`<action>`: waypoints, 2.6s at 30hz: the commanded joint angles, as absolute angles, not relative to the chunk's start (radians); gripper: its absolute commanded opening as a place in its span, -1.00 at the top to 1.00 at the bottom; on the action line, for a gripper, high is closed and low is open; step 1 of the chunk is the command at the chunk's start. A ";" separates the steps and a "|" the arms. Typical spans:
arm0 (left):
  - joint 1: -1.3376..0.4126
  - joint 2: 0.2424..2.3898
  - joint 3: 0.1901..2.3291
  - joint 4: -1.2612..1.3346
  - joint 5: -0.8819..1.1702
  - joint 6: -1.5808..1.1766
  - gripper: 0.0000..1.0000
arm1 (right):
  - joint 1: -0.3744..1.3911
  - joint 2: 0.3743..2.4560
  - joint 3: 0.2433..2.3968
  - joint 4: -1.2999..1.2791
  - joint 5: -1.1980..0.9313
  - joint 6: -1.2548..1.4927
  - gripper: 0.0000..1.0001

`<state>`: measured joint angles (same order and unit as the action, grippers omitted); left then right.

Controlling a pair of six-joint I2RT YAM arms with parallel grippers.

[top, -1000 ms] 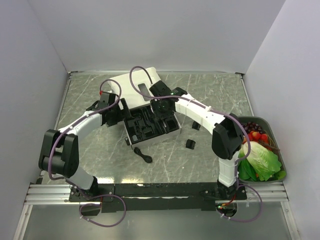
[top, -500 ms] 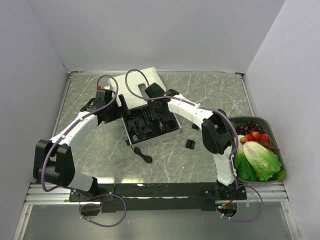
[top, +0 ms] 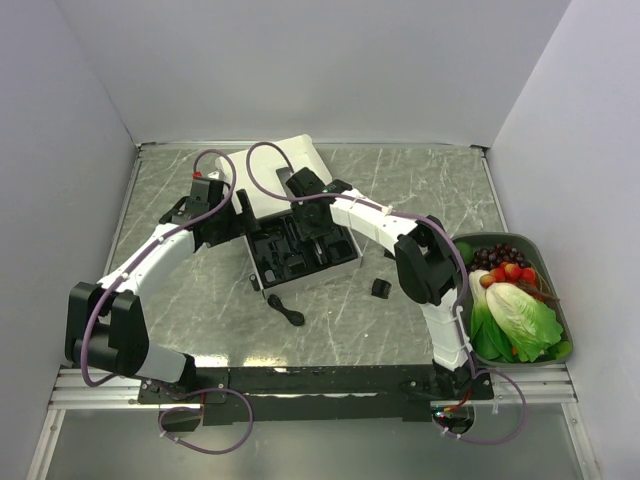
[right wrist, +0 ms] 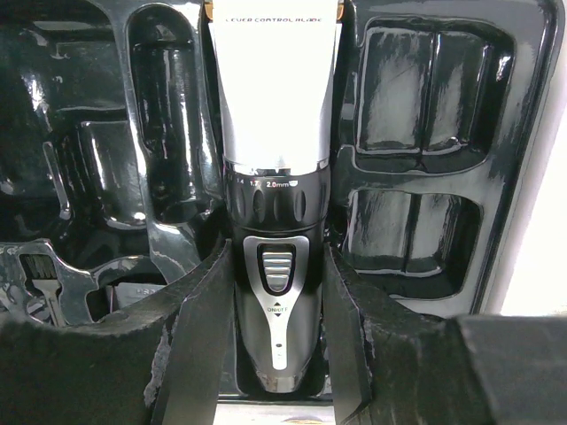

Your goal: Sort the hair-cutting tools

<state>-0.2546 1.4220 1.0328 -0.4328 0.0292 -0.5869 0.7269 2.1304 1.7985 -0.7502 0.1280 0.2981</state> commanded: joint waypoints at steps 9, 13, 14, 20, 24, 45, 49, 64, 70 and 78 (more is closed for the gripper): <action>-0.258 1.404 1.069 -0.419 0.031 -0.581 -0.94 | 0.733 2.042 1.859 -0.747 0.132 0.278 -0.30; -0.258 1.410 1.074 -0.410 0.035 -0.586 -0.93 | 0.736 1.999 1.874 -0.756 0.150 0.268 -0.34; -0.258 1.413 1.075 -0.407 0.037 -0.586 -0.94 | 0.738 1.997 1.885 -0.761 0.155 0.264 -0.33; -0.256 1.420 1.086 -0.405 0.038 -0.581 -0.93 | 0.738 2.016 1.925 -0.776 0.179 0.249 0.57; -0.256 1.424 1.091 -0.411 0.032 -0.577 -0.94 | 0.738 2.045 1.937 -0.782 0.183 0.247 1.00; -0.256 1.428 1.065 -0.408 0.028 -0.574 -0.94 | 0.736 2.115 1.759 -0.695 0.132 0.282 1.00; -0.256 1.430 1.081 -0.407 0.037 -0.568 -0.94 | 0.738 2.086 1.796 -0.716 0.135 0.278 1.00; -0.256 1.292 1.103 -0.534 0.115 -0.497 -0.94 | 0.758 1.833 1.867 -0.873 0.124 0.229 0.21; -0.256 1.166 0.999 -0.580 0.130 -0.520 -0.85 | 0.781 1.738 1.757 -0.888 0.118 0.212 0.17; -0.256 1.020 0.818 -0.586 0.149 -0.609 -0.06 | 0.815 1.695 1.660 -0.897 0.089 0.216 0.15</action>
